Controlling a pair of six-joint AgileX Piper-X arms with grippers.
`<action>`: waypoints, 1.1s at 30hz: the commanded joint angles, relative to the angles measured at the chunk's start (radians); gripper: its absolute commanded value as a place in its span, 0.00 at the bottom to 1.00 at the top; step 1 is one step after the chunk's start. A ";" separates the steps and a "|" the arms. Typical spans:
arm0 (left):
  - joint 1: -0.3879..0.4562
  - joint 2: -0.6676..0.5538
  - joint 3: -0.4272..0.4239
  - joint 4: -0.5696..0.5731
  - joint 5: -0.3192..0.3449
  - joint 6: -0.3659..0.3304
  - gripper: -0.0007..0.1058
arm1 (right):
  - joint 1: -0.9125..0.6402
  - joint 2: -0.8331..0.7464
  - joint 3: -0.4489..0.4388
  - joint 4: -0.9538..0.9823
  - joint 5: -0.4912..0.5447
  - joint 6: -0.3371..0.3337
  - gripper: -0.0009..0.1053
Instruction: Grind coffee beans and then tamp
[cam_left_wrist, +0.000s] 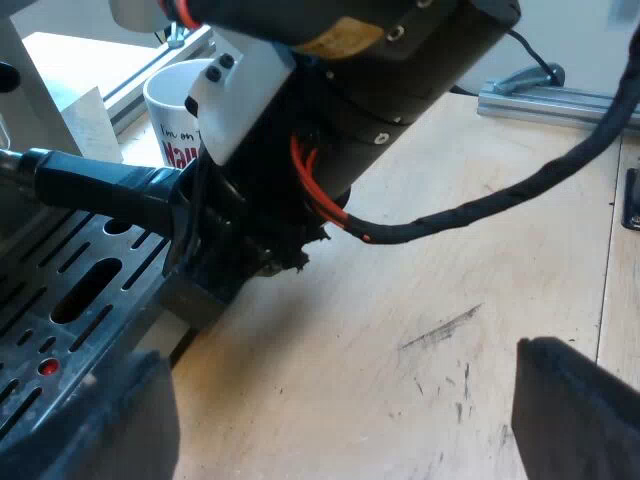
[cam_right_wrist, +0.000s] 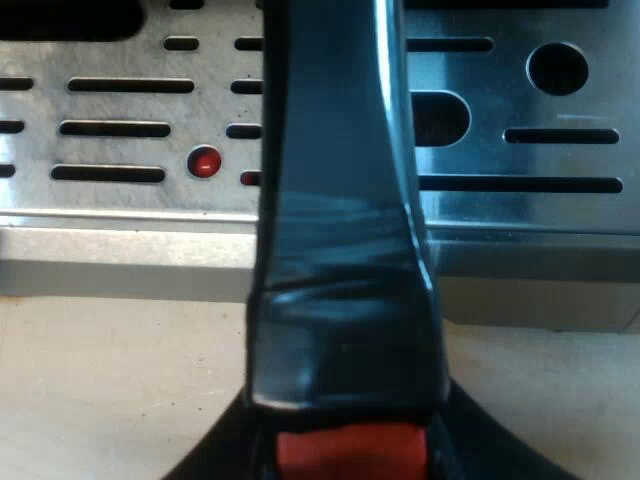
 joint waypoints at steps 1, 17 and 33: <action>-0.004 -0.005 -0.005 -0.003 0.001 -0.001 0.67 | 0.027 -0.012 -0.008 -0.025 0.022 -0.033 0.01; -0.004 -0.005 -0.005 -0.003 0.001 -0.001 0.67 | 0.044 -0.098 0.057 -0.042 0.020 0.020 0.01; -0.004 -0.005 -0.005 -0.003 0.001 -0.001 0.67 | 0.105 -0.113 0.067 -0.040 0.020 0.025 0.01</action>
